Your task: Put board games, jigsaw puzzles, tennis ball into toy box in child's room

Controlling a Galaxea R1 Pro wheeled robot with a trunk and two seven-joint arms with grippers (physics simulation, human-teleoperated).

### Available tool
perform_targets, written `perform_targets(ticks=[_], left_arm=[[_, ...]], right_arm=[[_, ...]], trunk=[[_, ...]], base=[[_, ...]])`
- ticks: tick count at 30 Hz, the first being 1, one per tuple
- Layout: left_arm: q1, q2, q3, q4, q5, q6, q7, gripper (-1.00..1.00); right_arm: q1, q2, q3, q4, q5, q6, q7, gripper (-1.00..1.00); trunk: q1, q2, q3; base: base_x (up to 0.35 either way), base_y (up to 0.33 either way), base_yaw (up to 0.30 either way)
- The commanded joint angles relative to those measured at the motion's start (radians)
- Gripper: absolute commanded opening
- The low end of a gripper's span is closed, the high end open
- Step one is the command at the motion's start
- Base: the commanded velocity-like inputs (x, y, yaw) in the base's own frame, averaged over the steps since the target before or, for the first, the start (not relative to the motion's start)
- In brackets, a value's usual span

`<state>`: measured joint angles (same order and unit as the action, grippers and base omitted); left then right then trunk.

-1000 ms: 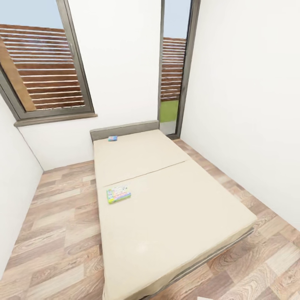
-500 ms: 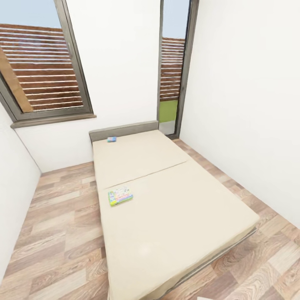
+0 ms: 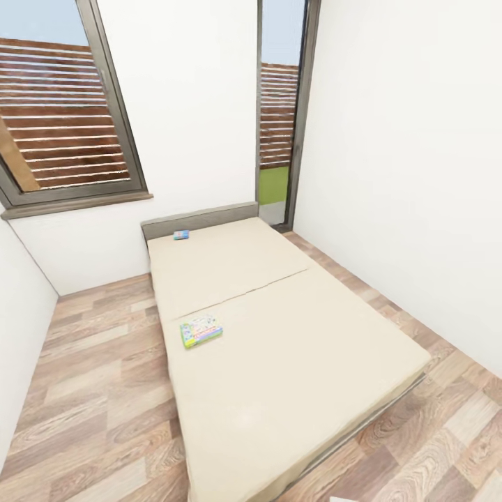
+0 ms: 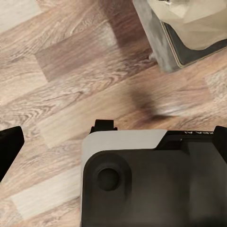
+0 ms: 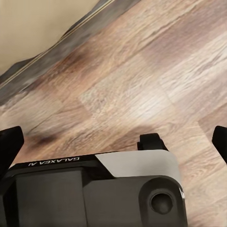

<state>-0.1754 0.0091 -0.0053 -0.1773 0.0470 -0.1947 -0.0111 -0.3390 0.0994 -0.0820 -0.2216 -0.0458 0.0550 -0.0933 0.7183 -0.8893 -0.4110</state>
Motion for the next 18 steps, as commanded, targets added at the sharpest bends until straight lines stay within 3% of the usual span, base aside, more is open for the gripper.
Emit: perform_targets(ticks=[1,10,18], left_arm=[[-0.001,0.0,-0.001,0.001,0.005,-0.003,-0.001,1.0],[-0.001,0.0,-0.001,0.001,0.005,-0.003,-0.001,1.0],[-0.001,0.0,-0.001,0.001,0.005,-0.003,-0.002,1.0]], right_arm=[[0.0,0.001,-0.005,-0.002,-0.005,0.005,-0.002,1.0],[0.0,0.001,-0.005,-0.002,-0.005,0.005,0.0,1.0],[0.0,0.001,-0.005,-0.002,-0.005,0.005,0.0,1.0]], trunk=[[0.0,-0.001,-0.001],[0.0,-0.001,-0.001],[0.0,-0.001,-0.001]], base=[[0.001,0.115,-0.015],[0.0,0.231,-0.034],[0.048,0.244,-0.204]])
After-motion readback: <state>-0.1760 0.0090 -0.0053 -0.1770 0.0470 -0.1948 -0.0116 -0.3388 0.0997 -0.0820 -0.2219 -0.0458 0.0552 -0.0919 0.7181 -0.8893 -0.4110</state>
